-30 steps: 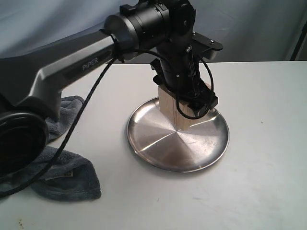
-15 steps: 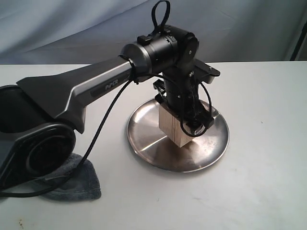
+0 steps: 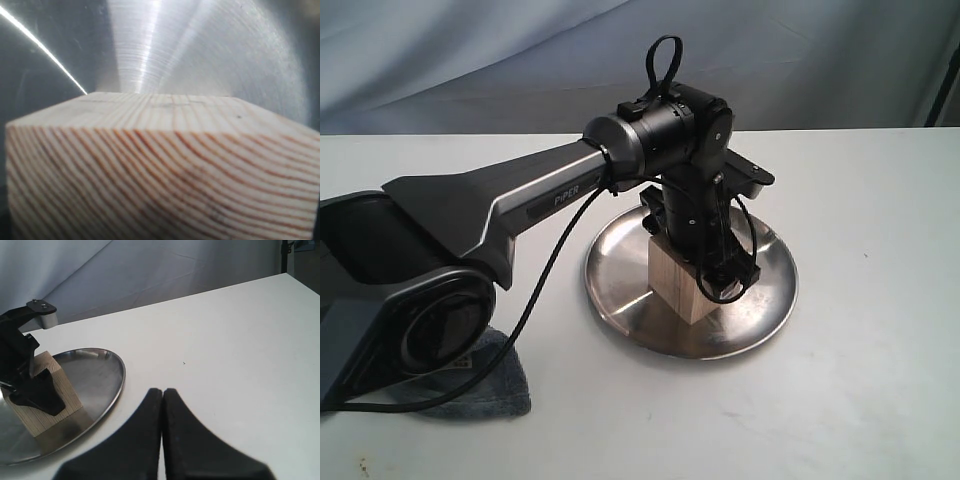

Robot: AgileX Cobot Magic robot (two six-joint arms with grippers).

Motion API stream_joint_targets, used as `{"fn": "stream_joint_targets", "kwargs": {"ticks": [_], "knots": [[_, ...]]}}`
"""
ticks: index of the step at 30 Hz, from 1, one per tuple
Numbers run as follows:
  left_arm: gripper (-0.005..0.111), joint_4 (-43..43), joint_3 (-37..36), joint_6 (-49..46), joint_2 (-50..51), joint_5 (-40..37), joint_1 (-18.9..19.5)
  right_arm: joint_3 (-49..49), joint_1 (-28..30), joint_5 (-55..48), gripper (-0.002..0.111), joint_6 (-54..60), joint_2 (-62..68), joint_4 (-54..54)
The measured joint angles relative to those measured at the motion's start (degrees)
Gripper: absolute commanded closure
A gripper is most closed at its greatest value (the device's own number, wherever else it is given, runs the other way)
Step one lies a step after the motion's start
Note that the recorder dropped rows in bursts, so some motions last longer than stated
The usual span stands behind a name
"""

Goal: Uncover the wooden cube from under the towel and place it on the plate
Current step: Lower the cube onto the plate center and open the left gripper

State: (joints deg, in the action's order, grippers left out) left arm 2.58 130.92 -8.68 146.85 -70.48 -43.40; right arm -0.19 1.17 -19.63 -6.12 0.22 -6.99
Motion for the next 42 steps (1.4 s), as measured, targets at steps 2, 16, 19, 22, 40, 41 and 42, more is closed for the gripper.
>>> {"fn": "stream_joint_targets", "kwargs": {"ticks": [2, 16, 19, 22, 40, 41, 42], "knots": [[0.103, 0.0, 0.0, 0.0, 0.0, 0.21, 0.0, 0.0, 0.0, 0.0, 0.108, 0.0, 0.0, 0.0], [0.031, 0.0, 0.0, -0.12, 0.0, 0.25, 0.0, 0.0, 0.0, 0.0, 0.108, 0.0, 0.0, 0.0], [0.022, -0.23, 0.0, 0.68, 0.0, 0.25, 0.0, 0.0, 0.0, 0.0, 0.108, 0.0, 0.0, 0.0], [0.019, -2.99, 0.0, 3.12, -0.28, 0.47, 0.0, 0.0, 0.0, 0.0, 0.108, 0.0, 0.0, 0.0], [0.019, -5.17, 0.23, 8.68, -2.41, 0.61, 0.0, 0.0, 0.0, 0.0, 0.108, 0.0, 0.0, 0.0], [0.019, -5.07, 0.23, 8.68, -2.79, 0.87, 0.0, 0.0, 0.0, 0.0, 0.108, 0.0, 0.0, 0.0], [0.019, -5.07, 0.23, 8.68, -3.17, 1.13, 0.0, 0.0, 0.0, 0.0, 0.108, 0.0, 0.0, 0.0]]}}
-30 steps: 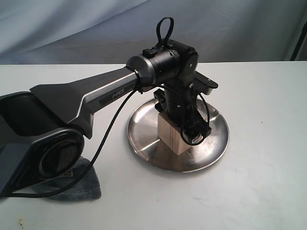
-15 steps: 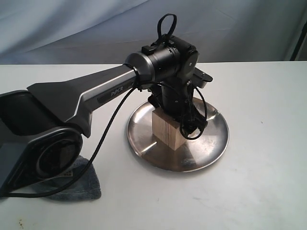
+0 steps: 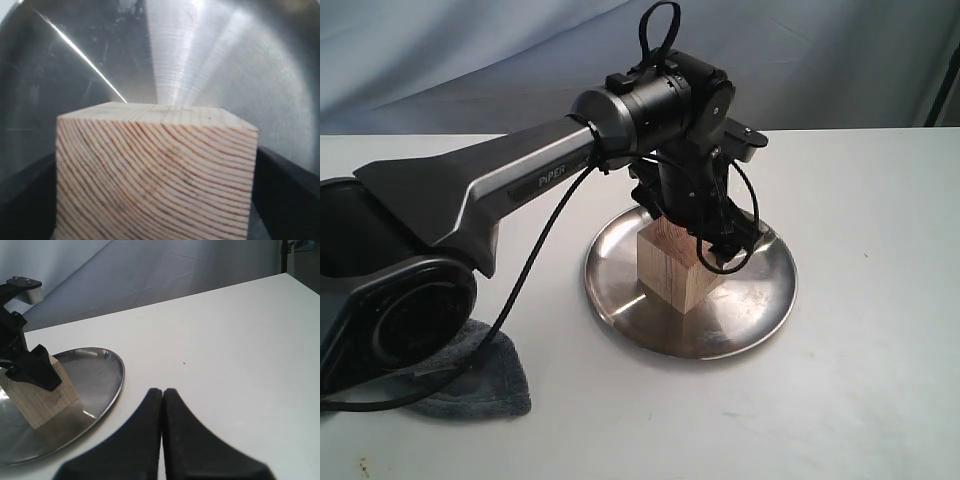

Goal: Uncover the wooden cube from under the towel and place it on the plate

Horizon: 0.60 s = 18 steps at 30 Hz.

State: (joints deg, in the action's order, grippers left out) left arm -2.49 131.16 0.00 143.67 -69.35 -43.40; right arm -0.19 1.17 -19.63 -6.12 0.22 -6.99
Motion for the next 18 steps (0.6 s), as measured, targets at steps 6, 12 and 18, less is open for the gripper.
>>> {"fn": "stream_joint_targets", "kwargs": {"ticks": [6, 12, 18], "knots": [[0.02, 0.14, 0.0, 0.0, -1.87, 0.79, 0.0, 0.0, 0.0, 0.0, 0.108, 0.0, 0.0, 0.0], [0.02, 0.14, 0.0, 0.0, -3.99, 2.59, 0.0, 0.0, 0.0, 0.0, 0.108, 0.0, 0.0, 0.0], [0.028, 0.32, 0.0, 0.0, -5.74, 4.96, 0.0, 0.0, 0.0, 0.0, 0.108, 0.0, 0.0, 0.0]]}}
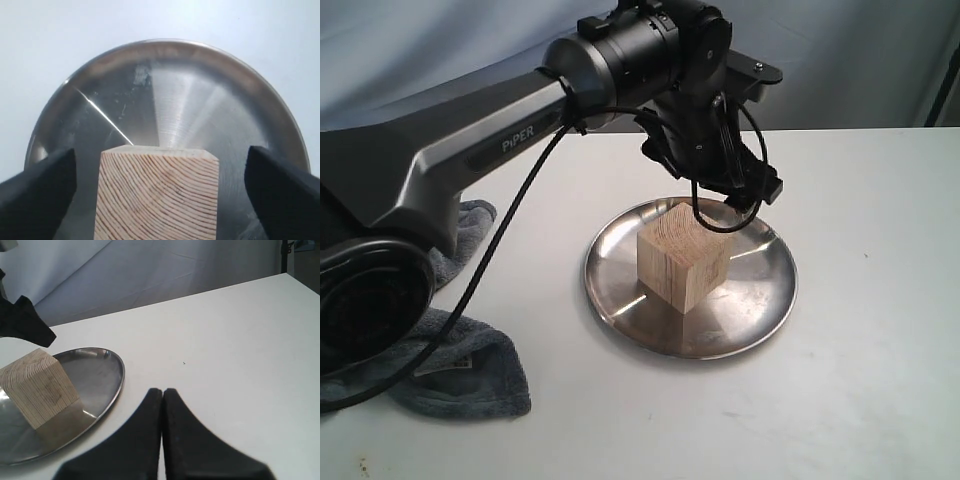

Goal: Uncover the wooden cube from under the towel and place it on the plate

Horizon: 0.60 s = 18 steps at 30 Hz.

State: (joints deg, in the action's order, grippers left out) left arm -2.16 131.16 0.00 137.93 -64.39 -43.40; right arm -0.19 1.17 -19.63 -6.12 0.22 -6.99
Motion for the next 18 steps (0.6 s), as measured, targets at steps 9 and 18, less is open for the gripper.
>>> {"fn": "stream_joint_targets", "kwargs": {"ticks": [9, 18], "knots": [[0.092, 0.09, 0.0, 0.0, -0.85, 1.18, 0.0, 0.0, 0.0, 0.0, 0.108, 0.0, 0.0, 0.0], [0.107, -2.34, 0.0, 1.11, -0.85, 1.18, 0.21, 0.0, 0.0, 0.0, 0.108, 0.0, 0.0, 0.0]]}}
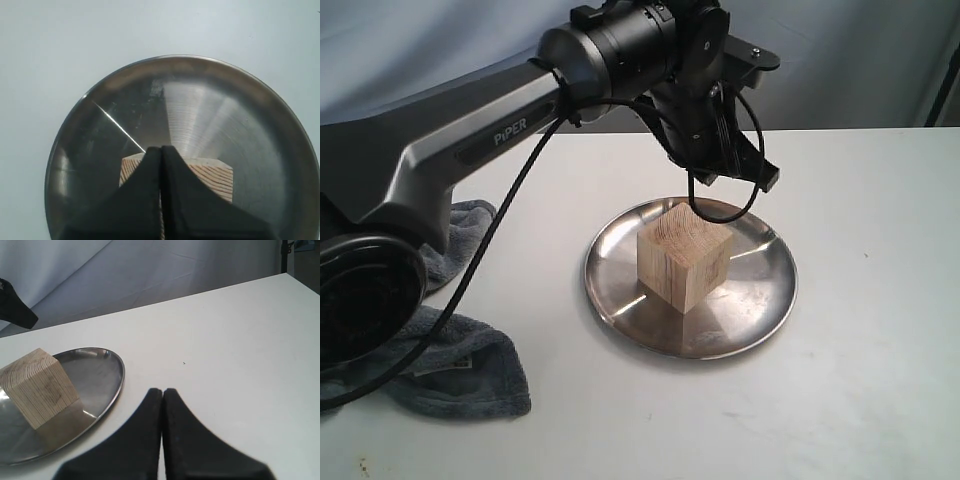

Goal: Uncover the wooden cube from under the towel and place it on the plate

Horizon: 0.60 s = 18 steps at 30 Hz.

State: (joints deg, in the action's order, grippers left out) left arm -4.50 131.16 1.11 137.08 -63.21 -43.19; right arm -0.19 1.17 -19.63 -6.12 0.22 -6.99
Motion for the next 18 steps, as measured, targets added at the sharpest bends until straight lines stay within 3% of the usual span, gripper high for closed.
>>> {"fn": "stream_joint_targets", "kwargs": {"ticks": [6, 18], "knots": [[0.107, 0.0, 0.0, 2.7, 0.0, -1.67, 1.71, 0.0, 0.0, 0.0, 0.108, 0.0, 0.0, 0.0], [0.107, -1.15, 0.0, 9.88, -2.95, -6.7, 9.87, 0.0, 0.0, 0.0, 0.108, 0.0, 0.0, 0.0]]}}
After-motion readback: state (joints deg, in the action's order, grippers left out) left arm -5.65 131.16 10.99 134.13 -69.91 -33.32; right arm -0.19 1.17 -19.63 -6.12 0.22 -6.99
